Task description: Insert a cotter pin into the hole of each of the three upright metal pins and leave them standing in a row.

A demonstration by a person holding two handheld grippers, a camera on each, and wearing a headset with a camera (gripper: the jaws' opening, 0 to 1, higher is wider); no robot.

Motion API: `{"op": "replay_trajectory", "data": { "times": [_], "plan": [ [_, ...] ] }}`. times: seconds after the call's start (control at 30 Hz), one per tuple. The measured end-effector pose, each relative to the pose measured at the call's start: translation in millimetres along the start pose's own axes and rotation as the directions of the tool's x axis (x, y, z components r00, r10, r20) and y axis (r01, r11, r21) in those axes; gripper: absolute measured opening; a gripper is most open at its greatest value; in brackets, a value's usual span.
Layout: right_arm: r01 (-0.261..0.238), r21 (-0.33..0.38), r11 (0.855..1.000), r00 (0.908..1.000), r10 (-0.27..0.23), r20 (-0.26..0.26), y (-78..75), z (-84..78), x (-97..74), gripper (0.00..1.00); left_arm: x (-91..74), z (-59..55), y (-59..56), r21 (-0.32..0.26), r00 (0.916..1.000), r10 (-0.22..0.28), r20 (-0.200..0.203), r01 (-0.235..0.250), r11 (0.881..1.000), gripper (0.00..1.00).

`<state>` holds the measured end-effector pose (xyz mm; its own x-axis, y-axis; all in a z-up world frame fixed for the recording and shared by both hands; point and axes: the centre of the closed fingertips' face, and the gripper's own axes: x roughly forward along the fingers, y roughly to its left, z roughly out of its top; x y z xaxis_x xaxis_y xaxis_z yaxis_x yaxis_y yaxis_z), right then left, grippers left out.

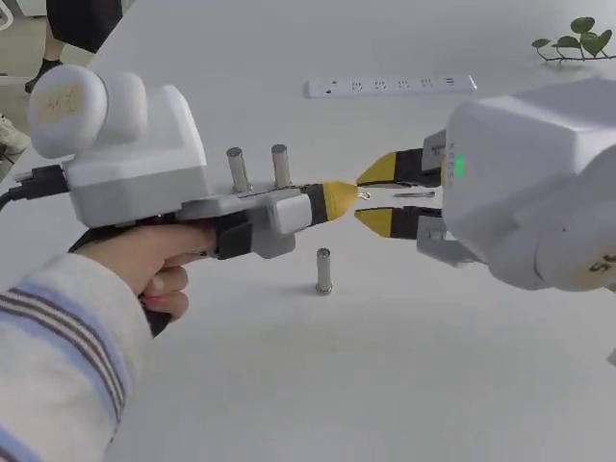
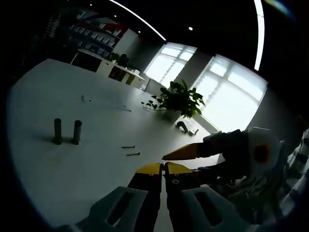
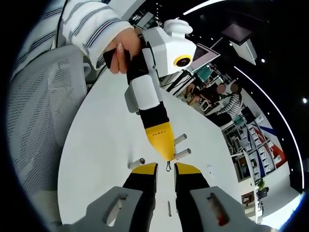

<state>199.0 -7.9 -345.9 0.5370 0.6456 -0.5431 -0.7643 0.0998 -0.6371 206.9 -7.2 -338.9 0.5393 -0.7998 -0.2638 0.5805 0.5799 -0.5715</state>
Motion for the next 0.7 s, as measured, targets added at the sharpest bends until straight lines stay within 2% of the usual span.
{"op": "replay_trajectory", "data": {
  "times": [0.13,0.23,0.33,0.4,0.5,0.63,0.67,0.7],
  "plan": [
    [-0.015,0.054,0.998,0.9997,0.014,0.018,-0.6,0.4,-0.6,0.14,-2.3,-0.2,3.0,0.022,1.0000,0.005,-0.005,-0.005,1.000,0.00],
    [-0.078,0.133,0.988,0.9966,0.074,0.037,6.2,-1.7,-0.7,0.15,-4.2,-1.8,5.1,0.051,0.9998,0.007,-0.017,-0.006,0.999,0.00],
    [-0.087,0.164,0.983,0.9956,0.081,0.048,4.2,-3.8,-1.6,0.20,-6.6,-2.9,6.0,0.084,0.9997,0.007,-0.025,-0.004,0.996,0.00],
    [-0.097,0.216,0.972,0.9942,0.085,0.067,3.1,-6.5,-0.6,0.19,-7.9,-3.3,6.1,0.110,0.9995,0.005,-0.031,-0.001,0.994,0.00],
    [-0.131,0.301,0.944,0.9896,0.107,0.097,3.2,-7.4,-1.1,0.20,-9.1,-2.8,6.1,0.141,0.9994,0.000,-0.033,0.005,0.990,0.00],
    [-0.190,0.359,0.914,0.9801,0.155,0.124,6.2,-10.6,0.4,0.21,-10.8,-2.1,5.9,0.183,0.9993,-0.005,-0.037,0.012,0.983,0.00],
    [-0.216,0.383,0.898,0.9747,0.175,0.138,8.7,-10.2,0.8,0.21,-11.3,-2.3,5.5,0.192,0.9992,-0.008,-0.038,0.015,0.981,0.00],
    [-0.228,0.398,0.889,0.9718,0.182,0.150,9.2,-9.5,1.2,0.22,-11.8,-2.6,5.2,0.201,0.9991,-0.010,-0.041,0.018,0.979,0.00]
  ]
}}
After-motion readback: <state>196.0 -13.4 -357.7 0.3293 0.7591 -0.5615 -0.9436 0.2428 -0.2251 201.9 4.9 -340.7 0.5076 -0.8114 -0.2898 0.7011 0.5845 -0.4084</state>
